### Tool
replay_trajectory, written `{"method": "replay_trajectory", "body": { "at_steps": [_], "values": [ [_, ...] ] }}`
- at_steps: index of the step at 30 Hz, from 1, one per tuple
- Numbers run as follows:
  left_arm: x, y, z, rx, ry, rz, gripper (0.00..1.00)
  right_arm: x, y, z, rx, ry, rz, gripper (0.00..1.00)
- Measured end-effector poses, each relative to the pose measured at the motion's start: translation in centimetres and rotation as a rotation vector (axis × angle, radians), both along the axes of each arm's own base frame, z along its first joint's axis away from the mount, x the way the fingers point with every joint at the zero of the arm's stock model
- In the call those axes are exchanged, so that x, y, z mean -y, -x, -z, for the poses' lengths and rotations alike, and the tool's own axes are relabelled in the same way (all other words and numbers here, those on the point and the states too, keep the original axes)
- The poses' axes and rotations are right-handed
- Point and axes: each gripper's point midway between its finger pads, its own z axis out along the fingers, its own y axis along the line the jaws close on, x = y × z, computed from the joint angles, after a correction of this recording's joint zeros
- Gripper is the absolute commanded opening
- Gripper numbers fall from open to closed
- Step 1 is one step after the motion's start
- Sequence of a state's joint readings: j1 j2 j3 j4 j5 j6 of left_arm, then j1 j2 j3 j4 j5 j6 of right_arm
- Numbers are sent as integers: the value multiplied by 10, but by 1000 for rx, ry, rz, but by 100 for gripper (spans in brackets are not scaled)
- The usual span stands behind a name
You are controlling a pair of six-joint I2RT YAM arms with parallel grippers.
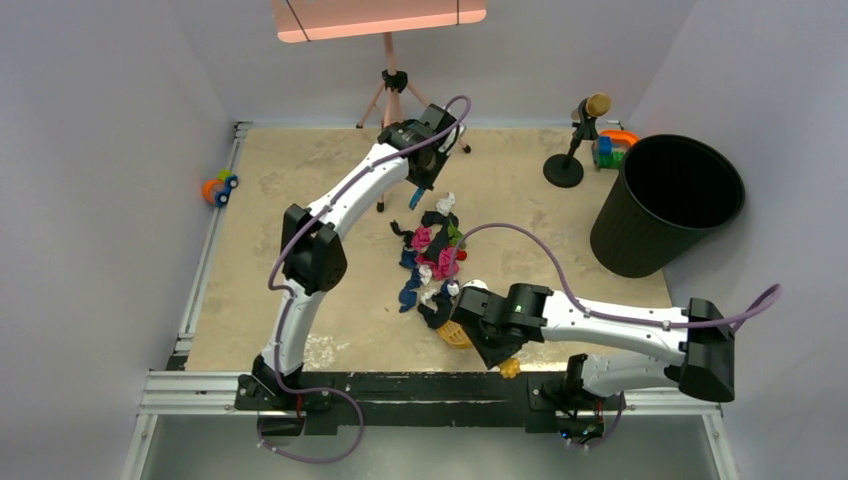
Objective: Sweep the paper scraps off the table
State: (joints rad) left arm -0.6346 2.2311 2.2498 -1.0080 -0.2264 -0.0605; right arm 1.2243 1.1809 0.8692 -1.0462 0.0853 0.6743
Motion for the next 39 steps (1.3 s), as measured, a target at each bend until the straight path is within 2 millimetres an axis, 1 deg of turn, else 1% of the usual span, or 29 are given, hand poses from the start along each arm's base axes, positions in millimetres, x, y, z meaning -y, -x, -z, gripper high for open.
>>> {"method": "replay_trajectory", "body": {
  "at_steps": [3,6,11,14,18,23,27,35,39],
  "values": [
    [1,4,12,-45,-10,12,0,-5,-9,9,29,31,12,0],
    [1,13,22,-98,-16,25,0,-13,-16,16,50,42,19,0],
    [6,25,30,-166,19,51,0,-31,-29,22,84,31,21,0],
    [8,36,37,-219,32,72,0,-43,-37,27,105,29,16,0],
    [8,53,47,-297,46,89,0,-50,-50,35,118,22,26,0],
    [3,74,43,-348,64,80,0,-56,-73,39,154,-1,58,0],
    [0,89,38,-385,71,78,0,-62,-88,42,179,-19,71,0],
    [2,112,20,-412,78,97,0,-72,-108,51,247,-19,61,0],
    [-2,124,18,-444,59,88,0,-75,-119,50,303,-24,77,0]
  ]
}}
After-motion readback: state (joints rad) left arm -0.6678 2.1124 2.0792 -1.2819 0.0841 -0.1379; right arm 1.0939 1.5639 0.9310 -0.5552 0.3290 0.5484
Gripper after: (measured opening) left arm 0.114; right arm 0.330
